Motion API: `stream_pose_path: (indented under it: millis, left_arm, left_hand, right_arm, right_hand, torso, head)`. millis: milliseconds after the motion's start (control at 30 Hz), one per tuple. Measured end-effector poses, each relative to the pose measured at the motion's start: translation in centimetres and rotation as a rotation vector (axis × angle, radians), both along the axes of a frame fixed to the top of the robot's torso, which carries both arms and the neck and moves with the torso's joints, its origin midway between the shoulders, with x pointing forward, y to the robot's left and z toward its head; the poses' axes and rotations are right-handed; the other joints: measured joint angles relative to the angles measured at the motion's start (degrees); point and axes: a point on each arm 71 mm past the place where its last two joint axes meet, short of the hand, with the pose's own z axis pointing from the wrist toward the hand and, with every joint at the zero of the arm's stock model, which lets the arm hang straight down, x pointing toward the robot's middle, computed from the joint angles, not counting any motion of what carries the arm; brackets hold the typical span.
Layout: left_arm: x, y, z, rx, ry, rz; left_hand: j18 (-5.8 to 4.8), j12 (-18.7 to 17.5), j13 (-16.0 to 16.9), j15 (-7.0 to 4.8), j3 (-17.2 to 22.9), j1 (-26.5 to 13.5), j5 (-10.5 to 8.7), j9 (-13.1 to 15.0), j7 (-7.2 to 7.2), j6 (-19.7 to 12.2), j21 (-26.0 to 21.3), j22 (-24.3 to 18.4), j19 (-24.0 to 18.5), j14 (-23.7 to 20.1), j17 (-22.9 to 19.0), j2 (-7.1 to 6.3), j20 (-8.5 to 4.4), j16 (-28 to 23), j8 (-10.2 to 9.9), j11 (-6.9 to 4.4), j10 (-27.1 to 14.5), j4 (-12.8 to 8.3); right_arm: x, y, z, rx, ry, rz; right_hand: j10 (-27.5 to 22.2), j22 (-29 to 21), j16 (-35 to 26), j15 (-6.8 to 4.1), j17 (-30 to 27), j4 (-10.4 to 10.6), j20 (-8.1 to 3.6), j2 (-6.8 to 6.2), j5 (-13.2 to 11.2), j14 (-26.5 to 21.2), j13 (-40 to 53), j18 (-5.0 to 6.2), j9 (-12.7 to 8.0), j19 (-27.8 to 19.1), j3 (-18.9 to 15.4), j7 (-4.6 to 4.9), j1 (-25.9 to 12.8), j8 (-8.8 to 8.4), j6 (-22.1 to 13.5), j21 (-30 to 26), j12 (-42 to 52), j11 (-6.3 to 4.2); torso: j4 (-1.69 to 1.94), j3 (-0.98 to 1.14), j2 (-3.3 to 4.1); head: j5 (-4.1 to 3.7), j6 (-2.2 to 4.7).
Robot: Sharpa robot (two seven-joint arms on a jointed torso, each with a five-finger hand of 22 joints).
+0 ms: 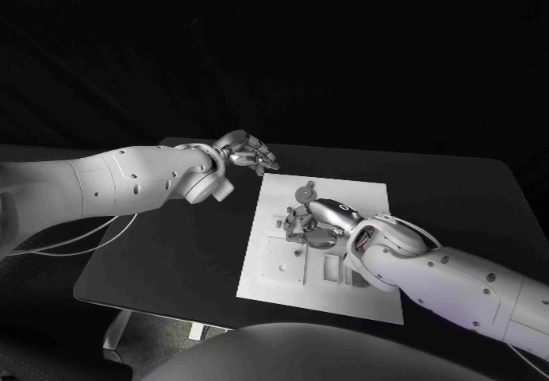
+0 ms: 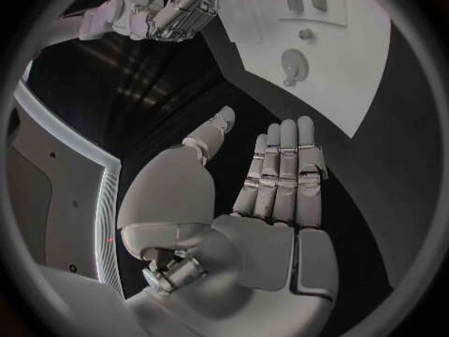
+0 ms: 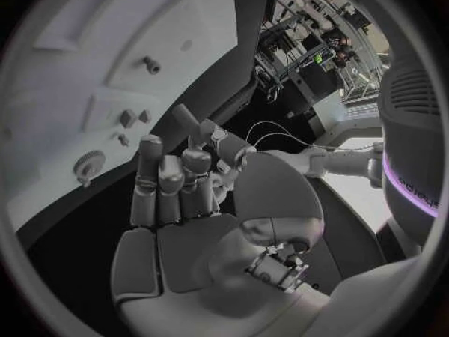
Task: Assemble the parts on the task board
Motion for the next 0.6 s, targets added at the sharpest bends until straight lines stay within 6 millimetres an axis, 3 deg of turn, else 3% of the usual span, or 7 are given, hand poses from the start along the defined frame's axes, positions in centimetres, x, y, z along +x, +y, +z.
stream_pose_path:
  millis: [300, 600]
  left_arm:
    - [0.0, -0.2, 0.0, -0.002, 0.000, -0.004]
    - [0.0, -0.4, 0.0, -0.003, -0.001, -0.007]
  left_hand:
    - [0.00, 0.00, 0.05, 0.00, 0.00, 0.00, 0.00, 0.00, 0.00, 0.00, 0.00, 0.00, 0.00, 0.00, 0.06, 0.00, 0.00, 0.00, 0.00, 0.00, 0.00, 0.00]
    - [0.00, 0.00, 0.04, 0.00, 0.00, 0.00, 0.00, 0.00, 0.00, 0.00, 0.00, 0.00, 0.00, 0.00, 0.07, 0.00, 0.00, 0.00, 0.00, 0.00, 0.00, 0.00]
  right_arm:
    - [-1.0, 0.6, -1.8, -0.034, 0.040, 0.032]
    - [-2.0, 0.9, -3.8, -0.058, 0.077, 0.045]
  right_hand:
    - [0.00, 0.00, 0.00, 0.08, 0.00, -0.01, 0.00, 0.15, 0.00, -0.06, 0.00, 0.00, 0.00, 0.00, -0.01, 0.00, -0.55, 0.01, 0.00, 0.00, 0.00, 0.00]
    - [0.00, 0.00, 0.00, 0.11, 0.00, -0.01, 0.00, 0.31, -0.01, -0.08, 0.00, 0.00, 0.00, 0.00, -0.01, 0.00, -0.40, 0.01, 0.00, 0.00, 0.00, 0.00]
  torso:
    - [-0.02, -0.03, 0.00]
    - [-0.10, 0.03, 0.00]
  head:
    - [1.28, -0.01]
    - [1.96, -0.01]
